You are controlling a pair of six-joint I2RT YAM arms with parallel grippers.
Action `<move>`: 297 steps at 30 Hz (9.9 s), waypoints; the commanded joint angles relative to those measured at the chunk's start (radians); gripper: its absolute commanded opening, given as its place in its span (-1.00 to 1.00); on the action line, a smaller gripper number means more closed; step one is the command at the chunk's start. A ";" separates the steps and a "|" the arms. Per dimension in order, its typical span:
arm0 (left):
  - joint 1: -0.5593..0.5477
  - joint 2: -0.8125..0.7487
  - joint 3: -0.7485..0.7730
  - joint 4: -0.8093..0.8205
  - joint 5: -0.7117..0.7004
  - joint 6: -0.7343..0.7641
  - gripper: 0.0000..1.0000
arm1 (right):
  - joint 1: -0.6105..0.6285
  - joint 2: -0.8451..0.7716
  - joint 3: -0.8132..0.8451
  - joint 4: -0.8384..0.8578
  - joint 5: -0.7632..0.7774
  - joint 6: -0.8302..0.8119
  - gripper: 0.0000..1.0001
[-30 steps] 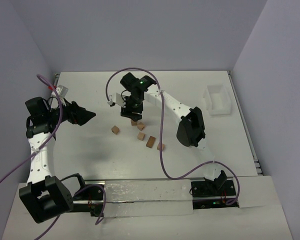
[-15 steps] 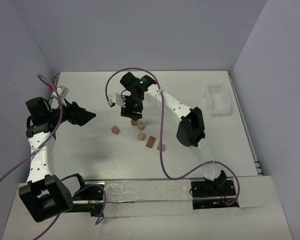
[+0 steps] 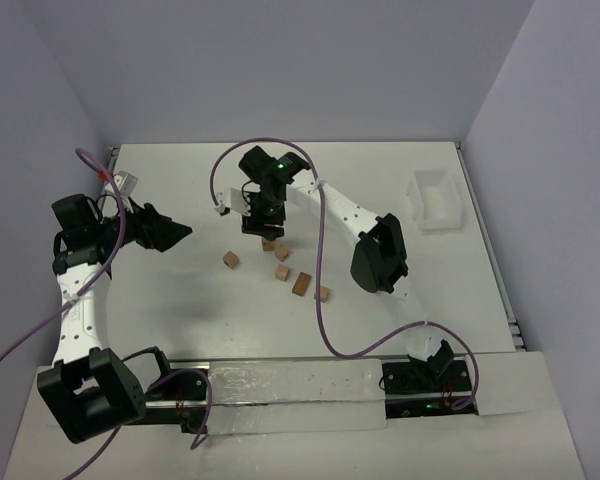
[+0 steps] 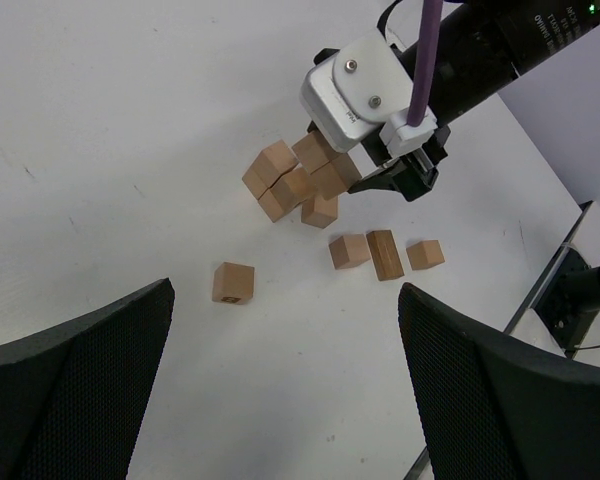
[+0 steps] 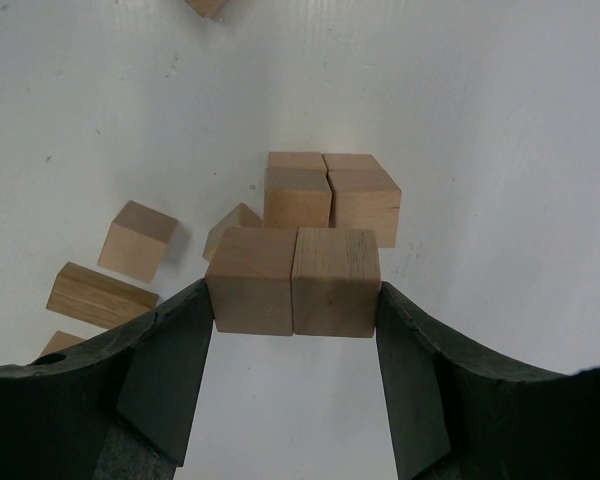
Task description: Build the wood block tower
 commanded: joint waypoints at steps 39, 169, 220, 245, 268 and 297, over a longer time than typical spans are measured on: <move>0.007 -0.010 0.002 0.049 0.026 0.007 0.99 | 0.000 0.049 0.066 0.092 0.051 0.007 -0.59; -0.605 0.174 -0.187 0.173 -0.927 0.069 0.51 | -0.224 -0.943 -1.392 0.780 0.152 0.879 0.90; -0.744 0.314 -0.143 0.124 -0.730 0.240 -0.33 | 0.029 -0.877 -1.490 0.743 0.055 0.663 -1.00; -0.846 0.069 -0.285 -0.122 -0.442 0.729 -0.08 | 0.079 -1.070 -1.585 0.860 -0.011 0.589 -1.00; -0.412 -0.240 -0.047 -0.166 -0.261 0.328 0.99 | 0.309 -0.835 -1.374 0.835 0.036 0.626 -1.00; -0.162 -0.409 -0.075 -0.077 -0.299 -0.131 0.99 | 0.406 -0.477 -1.077 0.766 0.106 0.547 -0.94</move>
